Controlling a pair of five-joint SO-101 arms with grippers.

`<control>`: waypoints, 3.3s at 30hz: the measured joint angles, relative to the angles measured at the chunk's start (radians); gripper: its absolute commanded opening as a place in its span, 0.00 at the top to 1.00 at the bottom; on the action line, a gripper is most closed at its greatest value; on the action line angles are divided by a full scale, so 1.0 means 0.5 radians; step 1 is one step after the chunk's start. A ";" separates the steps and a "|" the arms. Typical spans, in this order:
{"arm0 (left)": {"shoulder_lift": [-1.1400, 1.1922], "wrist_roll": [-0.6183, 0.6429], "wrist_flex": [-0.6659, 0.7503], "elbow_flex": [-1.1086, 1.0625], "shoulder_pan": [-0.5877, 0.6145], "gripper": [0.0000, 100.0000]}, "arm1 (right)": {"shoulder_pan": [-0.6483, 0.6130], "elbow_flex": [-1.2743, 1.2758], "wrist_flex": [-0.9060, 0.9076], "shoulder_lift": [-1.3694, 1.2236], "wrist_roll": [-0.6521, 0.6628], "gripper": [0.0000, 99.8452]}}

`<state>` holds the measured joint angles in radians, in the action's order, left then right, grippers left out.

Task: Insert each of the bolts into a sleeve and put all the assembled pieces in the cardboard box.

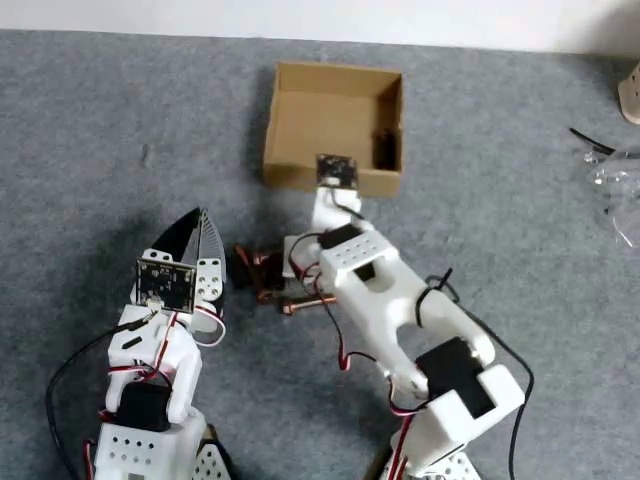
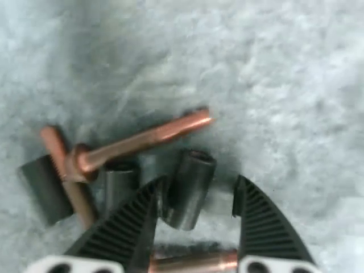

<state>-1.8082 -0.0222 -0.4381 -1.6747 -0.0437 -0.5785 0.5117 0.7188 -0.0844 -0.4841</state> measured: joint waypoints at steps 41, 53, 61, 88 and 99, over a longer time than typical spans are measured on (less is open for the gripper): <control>0.000 0.000 0.000 0.000 0.000 0.97 | 0.092 -0.006 0.215 0.000 0.000 1.00; 0.000 0.000 0.000 0.000 0.000 0.97 | 0.138 -0.003 0.218 0.043 0.000 1.00; 0.000 0.000 -0.055 0.000 0.000 0.96 | 0.292 0.187 0.218 0.583 0.092 1.00; 2.627 0.003 0.144 1.172 -0.068 0.96 | 0.359 1.108 -0.068 1.666 0.387 1.00; 2.648 0.927 0.089 1.323 -0.061 0.79 | 0.562 1.636 -0.657 1.927 0.644 1.00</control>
<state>-0.4841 0.4411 -0.3936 -1.0134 -0.0744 -0.2977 1.3295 0.3905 0.8792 -0.1619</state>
